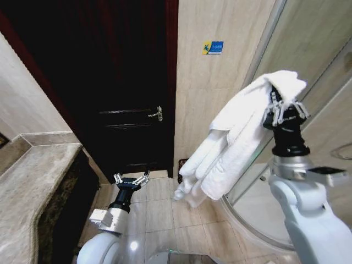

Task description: Discard the used towel into the hamper.

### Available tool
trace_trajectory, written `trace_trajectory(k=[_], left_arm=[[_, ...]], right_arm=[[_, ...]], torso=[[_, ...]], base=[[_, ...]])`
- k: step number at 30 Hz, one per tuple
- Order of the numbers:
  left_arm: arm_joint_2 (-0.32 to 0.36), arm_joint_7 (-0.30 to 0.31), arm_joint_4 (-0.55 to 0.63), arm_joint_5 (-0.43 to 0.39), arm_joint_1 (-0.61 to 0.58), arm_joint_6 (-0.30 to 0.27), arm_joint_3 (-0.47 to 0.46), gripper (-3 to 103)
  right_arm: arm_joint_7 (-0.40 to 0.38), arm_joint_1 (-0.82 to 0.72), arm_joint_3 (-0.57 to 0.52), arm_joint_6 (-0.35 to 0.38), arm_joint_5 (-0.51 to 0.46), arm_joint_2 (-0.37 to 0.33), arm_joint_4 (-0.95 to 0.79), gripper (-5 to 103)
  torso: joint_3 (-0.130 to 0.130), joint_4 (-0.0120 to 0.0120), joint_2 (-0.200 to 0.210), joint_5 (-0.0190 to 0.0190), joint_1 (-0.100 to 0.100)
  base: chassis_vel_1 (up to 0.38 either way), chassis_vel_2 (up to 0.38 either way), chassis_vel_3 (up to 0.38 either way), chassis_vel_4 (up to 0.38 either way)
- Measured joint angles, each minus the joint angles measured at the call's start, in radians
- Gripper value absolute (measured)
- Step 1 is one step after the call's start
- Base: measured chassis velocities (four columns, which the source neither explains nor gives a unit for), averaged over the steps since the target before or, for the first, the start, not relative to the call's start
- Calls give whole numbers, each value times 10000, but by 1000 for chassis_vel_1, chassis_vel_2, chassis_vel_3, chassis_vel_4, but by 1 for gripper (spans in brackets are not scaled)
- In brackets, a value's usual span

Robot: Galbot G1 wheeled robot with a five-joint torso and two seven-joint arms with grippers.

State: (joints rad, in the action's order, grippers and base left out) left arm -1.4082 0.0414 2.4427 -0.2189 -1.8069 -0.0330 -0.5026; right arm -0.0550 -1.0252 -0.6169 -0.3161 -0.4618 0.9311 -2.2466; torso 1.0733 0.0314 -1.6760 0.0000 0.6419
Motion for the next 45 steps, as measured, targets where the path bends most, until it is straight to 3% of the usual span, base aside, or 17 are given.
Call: trace_trajectory(k=[6,35,45], left_arm=[[0,0,0,-1,0,0,1,100],[1,0,0,0,0,0,1,100],[0,0,0,0,0,0,1,100]], right_arm=[[-19,789,167,119,-259,-148,578,4],[121,1677,324,436,-386,-48,933,4],[258,3786,843,495,-779,-496,1857,4]], torso=[[0,-1,2,1,0],[2,-2,4,3,8],[-2,-1,-2,-2,-6]], base=[[0,0,0,0],[-49,48,54,-45],[-8,4,4,-6]])
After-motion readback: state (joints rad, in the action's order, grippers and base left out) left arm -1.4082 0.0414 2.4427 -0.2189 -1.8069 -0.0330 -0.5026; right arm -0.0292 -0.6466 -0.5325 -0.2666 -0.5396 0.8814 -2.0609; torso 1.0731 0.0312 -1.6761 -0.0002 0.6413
